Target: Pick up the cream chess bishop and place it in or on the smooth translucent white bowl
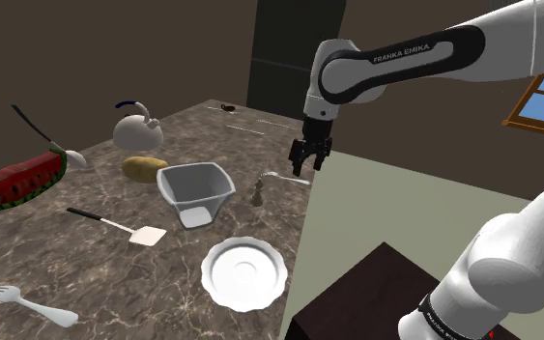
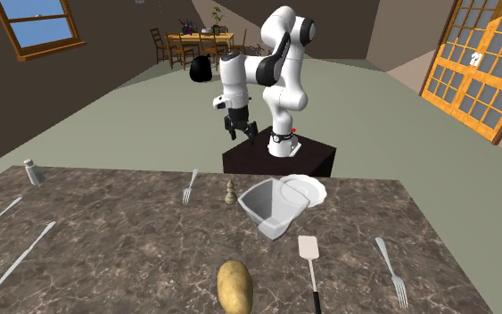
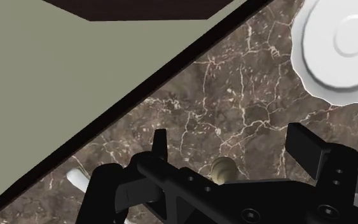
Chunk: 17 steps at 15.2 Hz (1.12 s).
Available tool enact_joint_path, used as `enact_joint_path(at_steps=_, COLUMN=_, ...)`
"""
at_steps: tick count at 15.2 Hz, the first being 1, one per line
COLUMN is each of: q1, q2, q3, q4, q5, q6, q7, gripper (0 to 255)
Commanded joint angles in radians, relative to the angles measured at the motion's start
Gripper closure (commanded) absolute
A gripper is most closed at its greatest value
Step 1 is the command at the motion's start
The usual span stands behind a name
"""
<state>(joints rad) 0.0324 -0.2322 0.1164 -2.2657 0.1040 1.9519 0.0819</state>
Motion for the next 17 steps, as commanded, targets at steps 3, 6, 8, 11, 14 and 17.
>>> enact_joint_path(at_steps=3, q1=0.005, q2=0.138, q3=0.012, q4=0.087, q5=0.006, q6=0.074, q7=0.024, gripper=0)
enact_joint_path(at_steps=6, q1=0.009, q2=0.247, q3=0.018, q4=0.168, q5=0.005, q6=0.119, q7=0.041, gripper=0)
enact_joint_path(at_steps=8, q1=0.013, q2=0.321, q3=0.021, q4=0.229, q5=0.004, q6=0.143, q7=0.051, gripper=0)
enact_joint_path(at_steps=11, q1=0.019, q2=0.431, q3=0.023, q4=0.33, q5=-0.001, q6=0.169, q7=0.067, gripper=0)
enact_joint_path(at_steps=14, q1=0.023, q2=0.471, q3=0.024, q4=0.345, q5=-0.002, q6=0.198, q7=0.072, gripper=0)
enact_joint_path(at_steps=17, q1=0.026, q2=0.489, q3=0.025, q4=0.328, q5=-0.003, q6=0.234, q7=0.072, gripper=0)
